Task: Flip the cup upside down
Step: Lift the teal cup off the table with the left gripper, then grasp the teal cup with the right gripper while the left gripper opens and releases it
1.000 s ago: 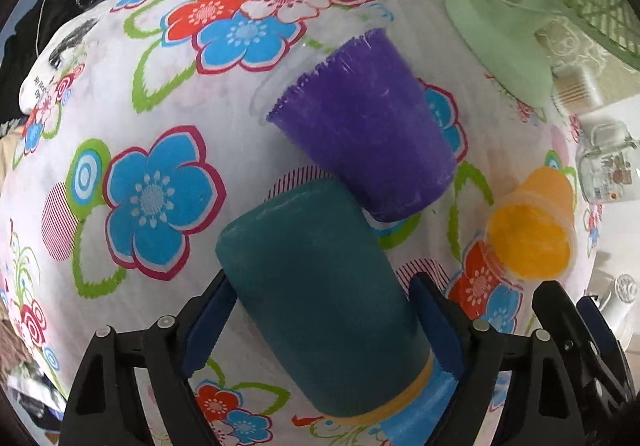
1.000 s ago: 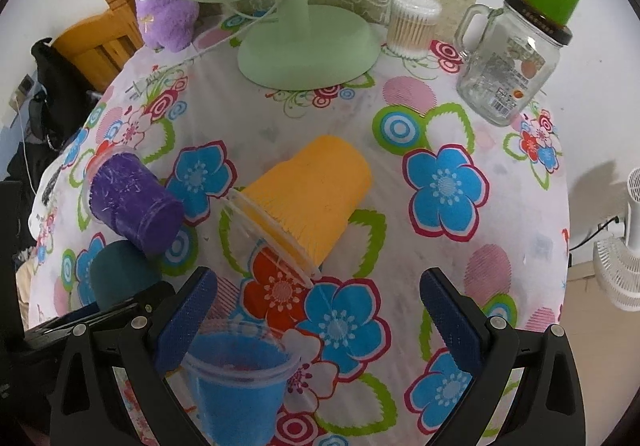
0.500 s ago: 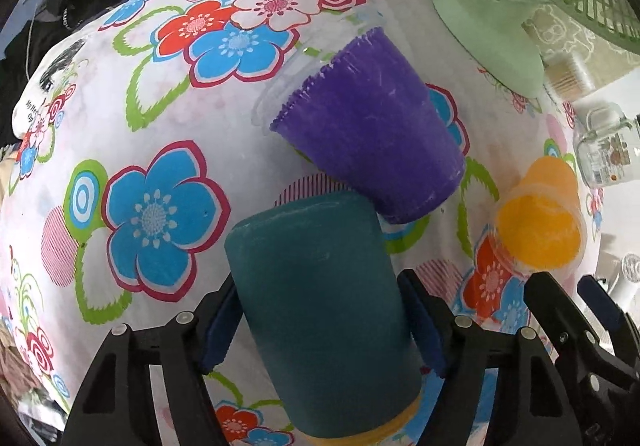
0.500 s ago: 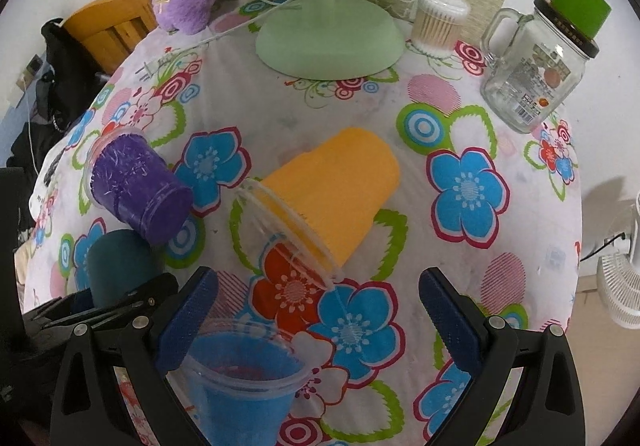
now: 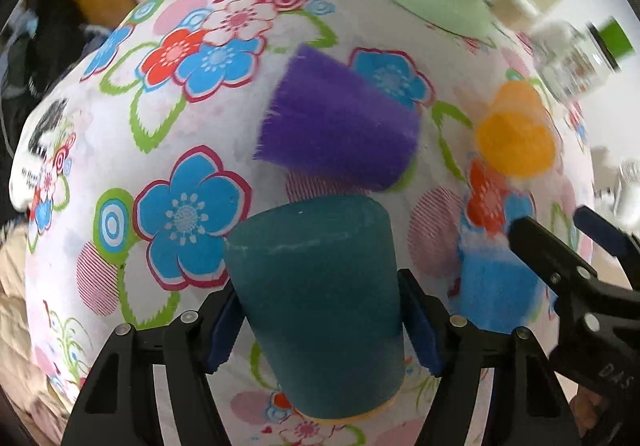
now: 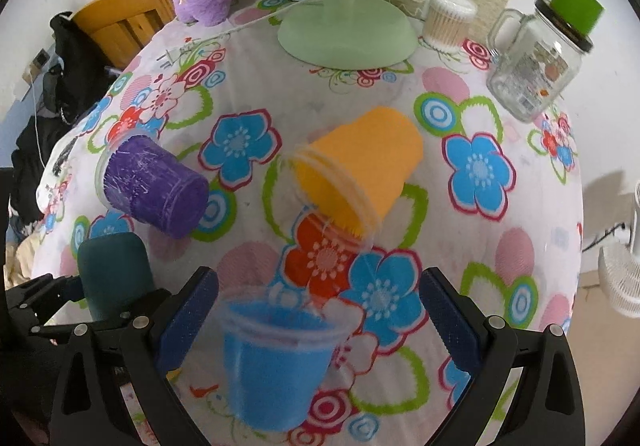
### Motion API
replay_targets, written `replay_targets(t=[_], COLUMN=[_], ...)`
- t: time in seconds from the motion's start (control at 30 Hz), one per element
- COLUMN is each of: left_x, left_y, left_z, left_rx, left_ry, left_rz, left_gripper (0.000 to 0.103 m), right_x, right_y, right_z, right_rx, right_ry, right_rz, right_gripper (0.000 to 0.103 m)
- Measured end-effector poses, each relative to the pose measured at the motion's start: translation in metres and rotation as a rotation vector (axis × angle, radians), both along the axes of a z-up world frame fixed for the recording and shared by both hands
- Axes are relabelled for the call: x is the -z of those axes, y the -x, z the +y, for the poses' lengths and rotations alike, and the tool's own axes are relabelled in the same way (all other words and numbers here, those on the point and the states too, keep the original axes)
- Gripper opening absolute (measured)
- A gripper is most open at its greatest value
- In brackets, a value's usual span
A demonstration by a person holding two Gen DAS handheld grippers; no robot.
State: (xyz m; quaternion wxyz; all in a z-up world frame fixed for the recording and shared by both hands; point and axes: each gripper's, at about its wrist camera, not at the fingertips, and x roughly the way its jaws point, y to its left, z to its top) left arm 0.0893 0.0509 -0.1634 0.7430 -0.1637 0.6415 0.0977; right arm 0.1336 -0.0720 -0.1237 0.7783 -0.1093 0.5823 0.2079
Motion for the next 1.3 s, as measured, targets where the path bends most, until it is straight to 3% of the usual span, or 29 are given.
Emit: replay_targets(t=[0.23, 0.77, 1.3], left_x=[-0.011, -0.02, 0.006], left_y=[0.039, 0.1, 0.098], left_z=[-0.027, -0.035, -0.05], left_rx=[0.152, 0.34, 0.409], left_ry=[0.006, 0.039, 0.052], left_rz=[0.006, 0.047, 0.104], left_gripper=[0.072, 0.071, 0.073], right_x=[-0.003, -0.006, 0.009], right_y=[0.033, 0.1, 0.124], right_z=[-0.01, -0.029, -0.049], right_rx=[0.076, 0.228, 0.327], right_ry=[-0.016, -0.036, -0.035], right_rz=[0.019, 0.032, 0.073], right_gripper=[0.101, 0.101, 0.101])
